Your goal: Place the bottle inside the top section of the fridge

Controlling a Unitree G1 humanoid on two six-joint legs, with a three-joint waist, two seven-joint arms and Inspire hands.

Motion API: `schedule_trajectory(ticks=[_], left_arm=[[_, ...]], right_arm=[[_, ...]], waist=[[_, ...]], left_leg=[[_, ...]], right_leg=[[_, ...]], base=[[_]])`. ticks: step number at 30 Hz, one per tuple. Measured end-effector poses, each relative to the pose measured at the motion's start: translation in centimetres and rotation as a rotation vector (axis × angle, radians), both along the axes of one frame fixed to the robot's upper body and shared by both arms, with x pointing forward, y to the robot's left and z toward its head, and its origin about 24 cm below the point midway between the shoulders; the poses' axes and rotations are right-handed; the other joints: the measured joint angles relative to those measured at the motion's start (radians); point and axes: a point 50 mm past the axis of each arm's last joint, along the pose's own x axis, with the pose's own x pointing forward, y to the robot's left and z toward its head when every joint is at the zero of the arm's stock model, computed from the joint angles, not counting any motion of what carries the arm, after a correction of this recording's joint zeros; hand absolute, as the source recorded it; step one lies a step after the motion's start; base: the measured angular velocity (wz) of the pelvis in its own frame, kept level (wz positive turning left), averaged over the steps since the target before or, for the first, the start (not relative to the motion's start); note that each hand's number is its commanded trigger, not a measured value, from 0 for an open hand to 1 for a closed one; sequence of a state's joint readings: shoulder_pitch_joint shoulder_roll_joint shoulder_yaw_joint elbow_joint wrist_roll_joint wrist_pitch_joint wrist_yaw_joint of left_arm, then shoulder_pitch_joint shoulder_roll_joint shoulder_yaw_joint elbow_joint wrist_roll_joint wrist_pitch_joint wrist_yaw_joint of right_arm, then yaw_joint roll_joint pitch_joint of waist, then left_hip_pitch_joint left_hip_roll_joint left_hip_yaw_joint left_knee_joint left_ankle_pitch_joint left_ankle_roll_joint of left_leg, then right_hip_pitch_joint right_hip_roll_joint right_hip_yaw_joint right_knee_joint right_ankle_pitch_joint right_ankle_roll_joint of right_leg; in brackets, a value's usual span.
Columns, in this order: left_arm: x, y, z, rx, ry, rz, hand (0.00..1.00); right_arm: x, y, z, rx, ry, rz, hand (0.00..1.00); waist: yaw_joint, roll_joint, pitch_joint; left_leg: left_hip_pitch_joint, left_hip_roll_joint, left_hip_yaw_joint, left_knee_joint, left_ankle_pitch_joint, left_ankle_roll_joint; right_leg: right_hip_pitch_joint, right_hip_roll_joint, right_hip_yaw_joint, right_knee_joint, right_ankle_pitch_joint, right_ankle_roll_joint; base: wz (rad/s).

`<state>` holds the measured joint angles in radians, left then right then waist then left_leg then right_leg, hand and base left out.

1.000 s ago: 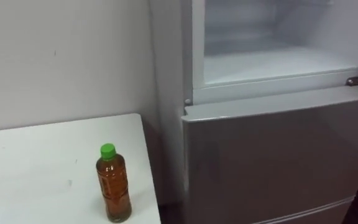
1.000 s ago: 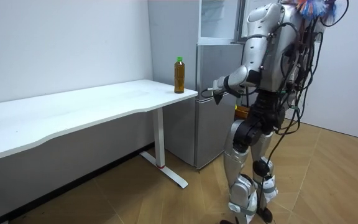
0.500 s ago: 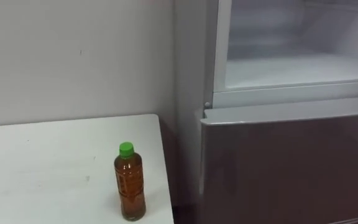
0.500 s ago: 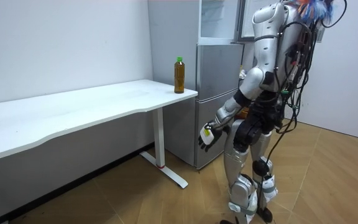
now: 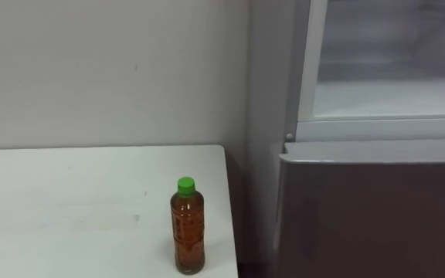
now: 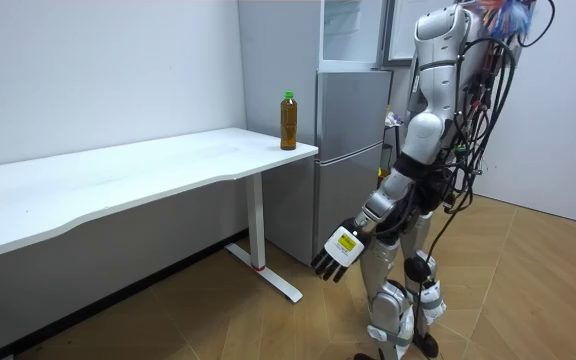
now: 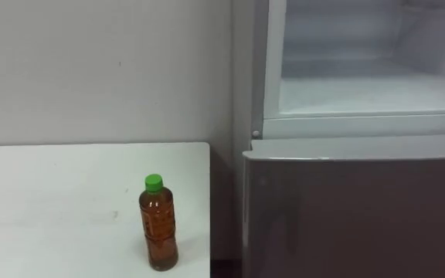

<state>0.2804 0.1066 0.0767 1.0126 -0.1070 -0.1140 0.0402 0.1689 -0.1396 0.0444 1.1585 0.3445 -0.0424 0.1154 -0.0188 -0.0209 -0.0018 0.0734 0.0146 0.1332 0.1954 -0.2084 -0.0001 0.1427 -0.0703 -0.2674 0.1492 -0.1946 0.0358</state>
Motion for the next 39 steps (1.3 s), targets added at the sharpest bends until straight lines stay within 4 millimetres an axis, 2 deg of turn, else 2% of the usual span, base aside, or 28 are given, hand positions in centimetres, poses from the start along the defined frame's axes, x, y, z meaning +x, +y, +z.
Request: schedule_trajectory(ticks=[14, 23, 26, 31, 32, 39], left_arm=[[-1.0, 0.4, -0.1, 0.066, 0.059, 0.033, 0.0], [-0.3, 0.3, -0.1, 0.093, 0.056, -0.028, 0.0], [-0.1, 0.3, -0.1, 0.102, 0.045, -0.047, 0.0], [0.7, 0.2, 0.0, 0.127, 0.026, -0.105, 0.0], [0.8, 0.2, 0.0, 0.13, 0.023, -0.114, 0.0], [1.4, 0.1, 0.2, 0.143, 0.001, -0.161, 0.0]], right_arm=[[-0.4, -0.1, 0.0, 0.006, 0.005, -0.01, 0.0], [0.6, 0.1, 0.2, 0.028, -0.04, 0.014, 0.0], [2.0, 0.3, 0.7, 0.042, -0.114, 0.044, 0.0], [6.8, 1.2, 3.2, 0.059, -0.375, 0.126, 0.0], [7.2, 1.3, 3.5, 0.064, -0.399, 0.137, 0.0], [11.9, 3.0, 8.0, 0.11, -0.692, 0.242, 0.0]], waist=[[0.006, 0.008, -0.0037], [0.015, 0.013, -0.0028], [0.016, 0.014, -0.0023], [0.022, 0.014, -0.0017], [0.024, 0.014, -0.0015], [0.028, 0.008, 0.0025]], left_leg=[[0.013, -0.001, 0.004, -0.008, 0.0, 0.0], [0.009, 0.0, 0.004, -0.007, 0.0, 0.0], [0.007, 0.0, 0.006, -0.007, 0.0, 0.0], [-0.01, 0.0, 0.006, -0.002, 0.0, 0.0], [-0.01, 0.0, 0.006, -0.002, 0.0, 0.0], [-0.015, -0.001, 0.005, -0.007, 0.0, 0.0]], right_leg=[[-0.001, 0.0, 0.007, 0.001, -0.002, 0.0], [-0.002, 0.001, 0.014, 0.002, -0.002, 0.0], [-0.004, 0.001, 0.014, 0.002, -0.002, 0.0], [-0.02, 0.001, 0.016, 0.005, -0.002, -0.001], [-0.02, 0.001, 0.015, 0.005, -0.002, -0.001], [-0.025, 0.001, 0.011, 0.002, -0.002, 0.0]], base=[[0.0], [0.0], [0.0], [0.0], [0.0], [0.0]])
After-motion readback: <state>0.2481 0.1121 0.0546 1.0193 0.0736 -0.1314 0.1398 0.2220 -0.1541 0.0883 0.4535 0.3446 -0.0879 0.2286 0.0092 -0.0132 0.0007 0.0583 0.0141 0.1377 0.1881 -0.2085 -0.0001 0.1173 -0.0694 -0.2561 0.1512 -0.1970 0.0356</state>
